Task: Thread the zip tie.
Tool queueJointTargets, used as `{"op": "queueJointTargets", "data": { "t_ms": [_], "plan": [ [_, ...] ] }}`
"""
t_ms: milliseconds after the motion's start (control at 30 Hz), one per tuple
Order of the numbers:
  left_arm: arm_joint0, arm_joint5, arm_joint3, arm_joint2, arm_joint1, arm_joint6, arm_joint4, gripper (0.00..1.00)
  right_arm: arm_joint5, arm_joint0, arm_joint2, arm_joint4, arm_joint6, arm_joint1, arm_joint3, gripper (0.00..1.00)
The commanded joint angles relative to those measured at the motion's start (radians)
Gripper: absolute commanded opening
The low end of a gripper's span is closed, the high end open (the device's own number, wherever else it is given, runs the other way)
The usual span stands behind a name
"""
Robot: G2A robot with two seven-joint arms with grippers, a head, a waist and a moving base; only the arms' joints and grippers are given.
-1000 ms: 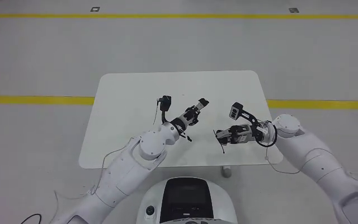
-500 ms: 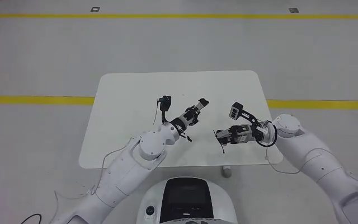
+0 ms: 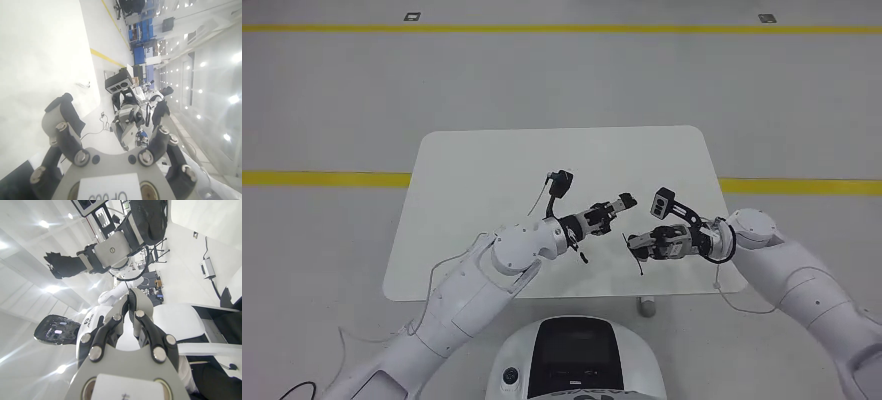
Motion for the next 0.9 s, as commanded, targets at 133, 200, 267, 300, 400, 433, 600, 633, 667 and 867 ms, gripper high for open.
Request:
{"op": "queueJointTargets", "data": {
  "t_ms": [133,200,267,300,400,433,600,633,667,867],
  "plan": [
    [0.000,-0.001,0.000,0.000,0.000,0.000,0.001,1.00,-0.002,0.010,-0.013,0.009,0.000,0.001,0.011,0.00],
    [0.004,-0.003,0.001,0.002,0.000,0.005,0.002,1.00,-0.002,0.010,-0.013,0.009,0.000,0.001,0.011,0.00],
    [0.008,-0.018,0.007,0.000,-0.001,-0.017,-0.032,1.00,0.002,-0.001,-0.011,-0.002,-0.025,-0.001,-0.003,0.00],
    [0.007,-0.027,0.013,-0.003,-0.001,-0.031,-0.048,1.00,0.007,-0.004,-0.008,-0.005,-0.027,-0.002,-0.001,0.00],
    [0.002,-0.028,0.036,-0.009,0.001,-0.083,-0.081,1.00,0.019,-0.006,0.001,-0.012,-0.015,-0.008,0.010,0.00],
    [-0.001,-0.014,0.045,-0.009,0.001,-0.092,-0.087,1.00,0.021,-0.005,0.003,-0.013,-0.009,-0.010,0.015,0.00],
    [-0.008,0.001,0.053,-0.014,0.002,-0.079,-0.075,1.00,0.018,-0.001,0.007,-0.019,-0.014,-0.014,0.026,0.00],
    [-0.008,0.001,0.053,-0.014,0.002,-0.079,-0.075,1.00,0.018,-0.001,0.007,-0.019,-0.014,-0.014,0.026,0.00],
    [-0.008,0.001,0.053,-0.014,0.002,-0.079,-0.075,1.00,0.018,-0.001,0.007,-0.019,-0.014,-0.014,0.026,0.00],
    [0.005,-0.060,0.054,-0.024,0.006,-0.144,-0.130,1.00,0.031,-0.019,0.016,-0.037,-0.057,-0.018,0.007,0.00]
  ]
}}
